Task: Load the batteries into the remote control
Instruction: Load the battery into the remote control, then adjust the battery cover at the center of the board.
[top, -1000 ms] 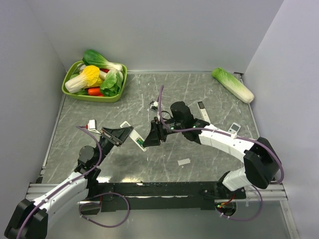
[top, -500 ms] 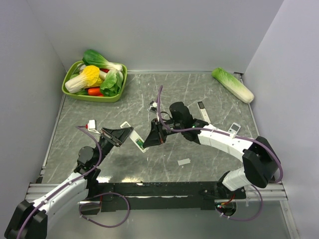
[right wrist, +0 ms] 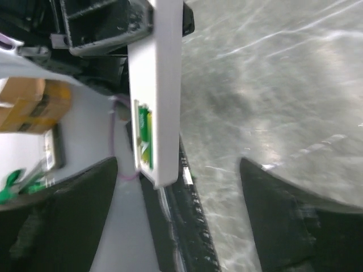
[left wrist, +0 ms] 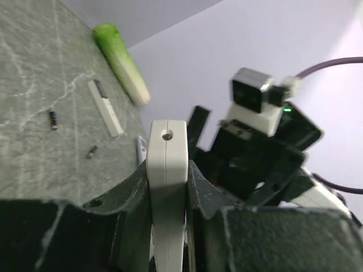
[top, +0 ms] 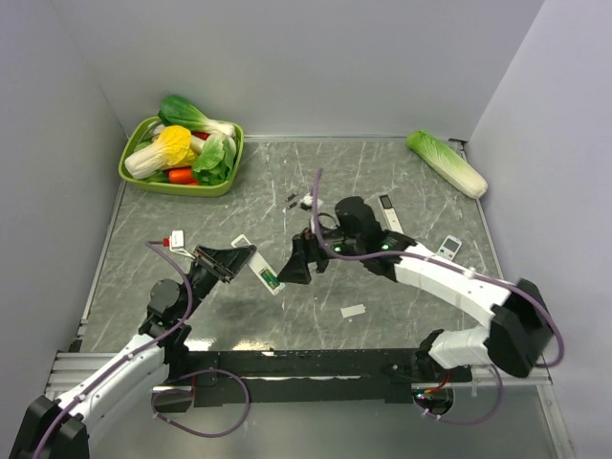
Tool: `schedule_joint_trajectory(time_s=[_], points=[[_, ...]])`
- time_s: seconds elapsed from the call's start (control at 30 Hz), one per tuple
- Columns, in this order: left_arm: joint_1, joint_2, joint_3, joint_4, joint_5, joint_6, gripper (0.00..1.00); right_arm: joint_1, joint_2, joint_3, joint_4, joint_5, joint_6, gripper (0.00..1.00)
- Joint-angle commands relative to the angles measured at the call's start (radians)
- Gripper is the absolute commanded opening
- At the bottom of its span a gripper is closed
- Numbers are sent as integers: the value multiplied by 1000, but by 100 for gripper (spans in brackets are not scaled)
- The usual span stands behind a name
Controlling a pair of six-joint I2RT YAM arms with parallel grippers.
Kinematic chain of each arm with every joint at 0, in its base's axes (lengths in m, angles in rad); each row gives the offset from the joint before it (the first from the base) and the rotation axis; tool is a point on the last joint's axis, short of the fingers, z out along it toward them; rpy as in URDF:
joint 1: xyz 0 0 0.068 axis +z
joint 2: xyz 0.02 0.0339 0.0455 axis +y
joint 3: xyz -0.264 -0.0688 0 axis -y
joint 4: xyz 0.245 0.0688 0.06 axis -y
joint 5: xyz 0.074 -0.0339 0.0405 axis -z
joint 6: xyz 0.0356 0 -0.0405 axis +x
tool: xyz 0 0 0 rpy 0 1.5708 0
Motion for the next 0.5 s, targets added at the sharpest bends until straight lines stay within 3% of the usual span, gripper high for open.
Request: schedule_joint_trajectory(time_s=[0.0, 0.27, 0.47], points=[[-2, -38, 74, -185, -30, 139, 2, -52, -168, 4, -105, 218, -65, 100], [-2, -57, 141, -388, -31, 251, 1, -79, -277, -47, -465, 525, -91, 100], [-2, -41, 141, -436, -39, 285, 1, -76, -253, -168, -591, 628, 4, 95]])
